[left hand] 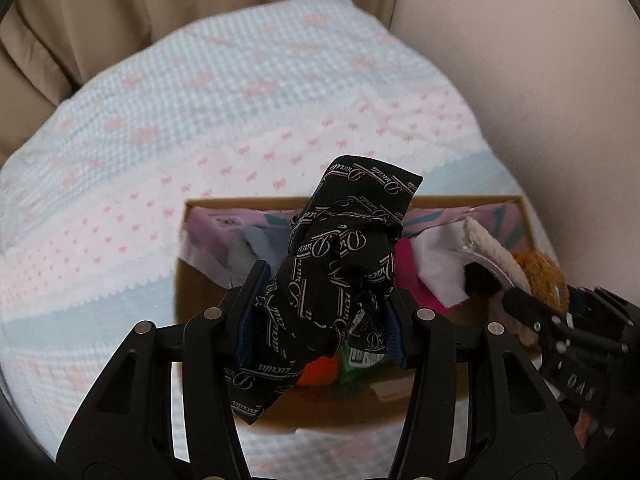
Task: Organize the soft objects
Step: 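Carry the black cloth and brown plush into the box and release both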
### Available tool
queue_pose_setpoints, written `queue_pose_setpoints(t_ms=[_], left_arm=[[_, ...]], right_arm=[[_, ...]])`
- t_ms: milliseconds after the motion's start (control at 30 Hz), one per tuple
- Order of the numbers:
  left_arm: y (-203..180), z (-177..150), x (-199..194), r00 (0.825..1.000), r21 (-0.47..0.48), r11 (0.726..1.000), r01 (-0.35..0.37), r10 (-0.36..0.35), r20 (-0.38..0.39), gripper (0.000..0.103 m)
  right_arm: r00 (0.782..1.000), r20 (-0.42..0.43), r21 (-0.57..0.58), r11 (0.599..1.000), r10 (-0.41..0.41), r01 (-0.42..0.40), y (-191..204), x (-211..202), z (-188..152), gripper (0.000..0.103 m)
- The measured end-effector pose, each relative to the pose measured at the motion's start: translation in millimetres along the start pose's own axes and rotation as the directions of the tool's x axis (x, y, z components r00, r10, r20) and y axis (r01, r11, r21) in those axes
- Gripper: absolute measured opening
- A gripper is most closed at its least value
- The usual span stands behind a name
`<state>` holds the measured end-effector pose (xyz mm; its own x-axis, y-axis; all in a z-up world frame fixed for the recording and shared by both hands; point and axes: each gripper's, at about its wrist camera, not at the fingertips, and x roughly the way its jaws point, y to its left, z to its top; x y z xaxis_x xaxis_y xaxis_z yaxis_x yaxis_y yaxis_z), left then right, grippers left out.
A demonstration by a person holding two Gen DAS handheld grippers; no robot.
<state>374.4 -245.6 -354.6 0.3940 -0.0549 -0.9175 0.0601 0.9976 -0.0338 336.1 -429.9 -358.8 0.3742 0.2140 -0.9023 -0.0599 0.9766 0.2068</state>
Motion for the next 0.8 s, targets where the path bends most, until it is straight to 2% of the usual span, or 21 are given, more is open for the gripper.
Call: queue_pose_setpoints(t_ms=[167,200,233,267,300,333,367,433,567,800], left_arm=[[-12.2,4.3,14.2,0.999,0.017,0.999,-0.032,0.032,-0.02,0.049],[-14.1,6.4,16.7,0.999,0.02,0.999,-0.036,0.036,-0.027,0.057],[-15.9,7.7,18.7,0.999,0.022,0.999,-0.033,0.034,-0.034,0.073],[-14.7,9.8,21.3,0.999,0.022,0.999,-0.03,0.031,-0.041,0.083],[-15.4,11.6,23.6,0.998,0.022,0.999,-0.029,0.03,-0.049,0.102],[-15.9,12.9,23.9,0.998,0.021,0.999,-0.03,0.031,-0.049,0.103],[-15.6,14.3,23.6,0.998,0.019,0.999,-0.033,0.034,-0.051,0.103],[-15.8,16.1,23.7,0.998,0.016,0.999,-0.037,0.038,-0.058,0.103],[-11.6,17.2,21.5,0.998,0.014,0.999,-0.039,0.04,-0.056,0.103],[-5.7,13.3,1.6,0.999,0.008,1.0,-0.017,0.017,-0.031,0.103]], right_arm=[[0.999,-0.023,-0.047,0.998,-0.033,0.032,-1.5,20.0,-4.5,0.043],[0.999,-0.025,-0.054,0.998,-0.036,0.035,-1.3,22.3,-5.2,0.045],[0.999,-0.027,-0.059,0.998,-0.037,0.035,-0.6,24.5,-6.3,0.047],[0.999,-0.029,-0.062,0.998,-0.031,0.029,-0.3,26.6,-7.0,0.054],[0.999,-0.031,-0.064,0.998,-0.018,0.016,0.1,28.7,-8.2,0.067],[0.999,-0.031,-0.067,0.998,-0.01,0.008,1.3,29.4,-8.9,0.076],[1.0,-0.03,-0.07,0.998,-0.004,0.002,2.2,31.4,-9.2,0.094],[0.999,-0.033,-0.077,0.997,0.009,-0.012,4.5,33.8,-11.8,0.102],[0.998,-0.066,-0.097,0.995,0.01,-0.017,10.6,40.6,-16.7,0.102],[0.999,-0.035,-0.089,0.996,0.012,-0.015,16.8,28.6,-14.4,0.102]])
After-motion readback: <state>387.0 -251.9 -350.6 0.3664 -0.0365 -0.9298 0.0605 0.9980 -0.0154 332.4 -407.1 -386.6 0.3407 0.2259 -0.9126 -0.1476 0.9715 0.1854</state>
